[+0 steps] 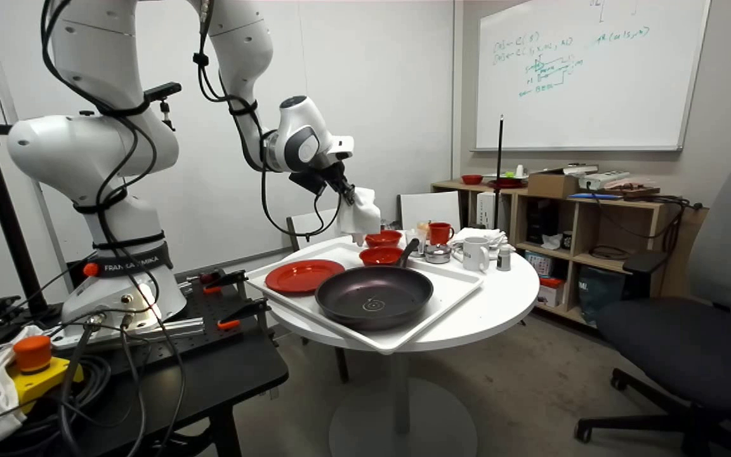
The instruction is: Use the red and white towel to wipe the black pan
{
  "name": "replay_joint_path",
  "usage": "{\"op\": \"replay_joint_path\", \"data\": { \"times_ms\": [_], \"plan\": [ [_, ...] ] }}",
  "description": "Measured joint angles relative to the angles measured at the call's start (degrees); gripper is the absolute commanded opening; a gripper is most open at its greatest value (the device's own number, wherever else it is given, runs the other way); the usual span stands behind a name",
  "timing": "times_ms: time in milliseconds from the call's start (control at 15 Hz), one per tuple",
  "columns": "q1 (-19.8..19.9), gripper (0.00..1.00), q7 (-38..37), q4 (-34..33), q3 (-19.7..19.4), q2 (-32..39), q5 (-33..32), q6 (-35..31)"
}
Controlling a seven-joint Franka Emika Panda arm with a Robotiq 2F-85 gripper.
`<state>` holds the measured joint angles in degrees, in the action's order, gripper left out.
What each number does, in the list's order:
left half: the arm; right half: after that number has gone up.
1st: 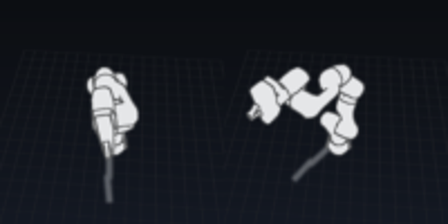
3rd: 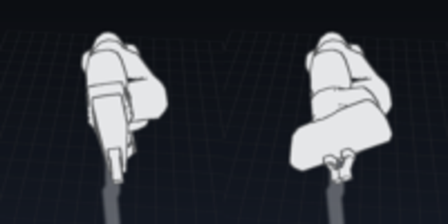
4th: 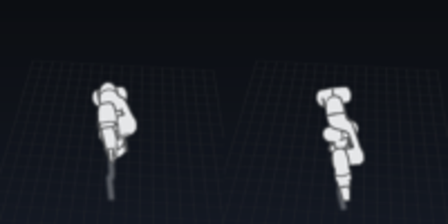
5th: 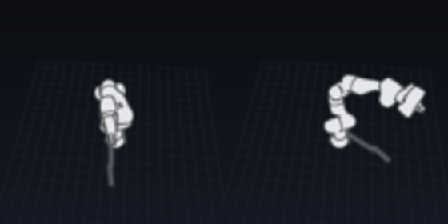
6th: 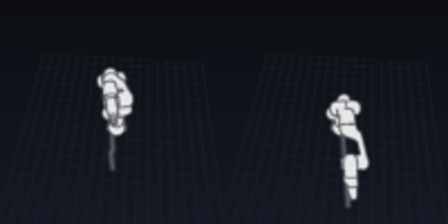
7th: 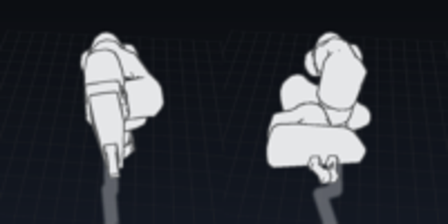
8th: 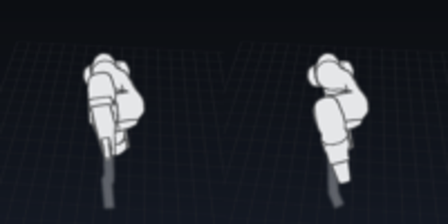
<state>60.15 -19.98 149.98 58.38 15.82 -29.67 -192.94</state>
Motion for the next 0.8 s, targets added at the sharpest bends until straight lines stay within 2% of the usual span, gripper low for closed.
{"op": "replay_joint_path", "data": {
  "times_ms": [200, 400, 800],
  "plan": [
    [7.08, 0.03, -4.33, 0.08, 3.94, 0.98, 0.12, 5.12],
    [12.57, 0.03, -6.73, 0.03, 6.1, 2.23, 0.98, 12.73],
    [18.7, 0.03, -9.27, -0.8, 6.46, 2.94, 5.24, 23.4]
  ]
}}
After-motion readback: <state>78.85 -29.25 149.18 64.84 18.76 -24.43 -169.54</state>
